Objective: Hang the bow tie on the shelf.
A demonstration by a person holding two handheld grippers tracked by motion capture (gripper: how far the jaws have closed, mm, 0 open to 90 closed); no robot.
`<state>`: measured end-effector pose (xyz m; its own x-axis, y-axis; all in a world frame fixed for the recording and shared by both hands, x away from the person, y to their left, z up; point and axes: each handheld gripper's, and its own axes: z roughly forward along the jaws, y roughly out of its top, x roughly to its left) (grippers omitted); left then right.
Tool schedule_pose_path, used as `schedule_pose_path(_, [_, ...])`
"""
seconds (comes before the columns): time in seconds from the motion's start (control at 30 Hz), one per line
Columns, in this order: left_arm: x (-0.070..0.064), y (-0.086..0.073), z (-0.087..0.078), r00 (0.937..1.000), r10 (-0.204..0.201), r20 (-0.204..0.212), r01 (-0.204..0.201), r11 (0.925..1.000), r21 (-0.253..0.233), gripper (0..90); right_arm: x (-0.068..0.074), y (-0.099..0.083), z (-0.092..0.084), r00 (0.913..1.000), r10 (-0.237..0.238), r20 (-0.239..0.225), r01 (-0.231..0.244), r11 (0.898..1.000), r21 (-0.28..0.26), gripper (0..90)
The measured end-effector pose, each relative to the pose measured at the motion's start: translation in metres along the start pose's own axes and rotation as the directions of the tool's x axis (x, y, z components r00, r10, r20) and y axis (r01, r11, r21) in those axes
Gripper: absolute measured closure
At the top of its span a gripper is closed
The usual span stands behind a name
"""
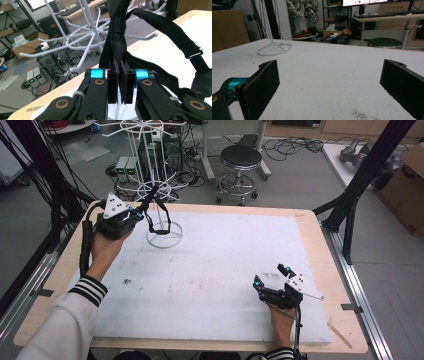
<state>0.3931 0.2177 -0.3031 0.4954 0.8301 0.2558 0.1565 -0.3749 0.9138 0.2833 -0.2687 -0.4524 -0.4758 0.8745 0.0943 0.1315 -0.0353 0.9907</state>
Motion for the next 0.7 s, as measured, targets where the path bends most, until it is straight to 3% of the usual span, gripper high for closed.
schedule_pose_path(0.37, [0.0016, -0.0069, 0.0056, 0.9999, -0.014, 0.006, 0.014, 0.9996, 0.026, 85.3, 0.0, 0.0, 0.0001, 1.0, -0.001, 0.003, 0.001, 1.0, -0.001, 1.5])
schedule_pose_path(0.57, [0.0028, -0.0089, 0.0084, 0.999, -0.045, 0.007, 0.045, 0.9979, 0.047, 83.2, 0.0001, 0.0, 0.0001, 1.0, -0.003, 0.004, 0.003, 1.0, -0.001, 1.5])
schedule_pose_path(0.63, [0.0033, -0.0092, 0.0088, 0.9985, -0.054, 0.011, 0.053, 0.9975, 0.047, 80.1, 0.0002, 0.0, 0.0, 1.0, -0.002, 0.004, 0.002, 1.0, -0.001, 1.5])
schedule_pose_path(0.7, [0.0034, -0.0097, 0.0092, 0.9974, -0.069, 0.02, 0.068, 0.996, 0.057, 71.3, 0.0002, 0.0, -0.0001, 1.0, -0.001, 0.005, 0.001, 1.0, 0.001, 1.4])
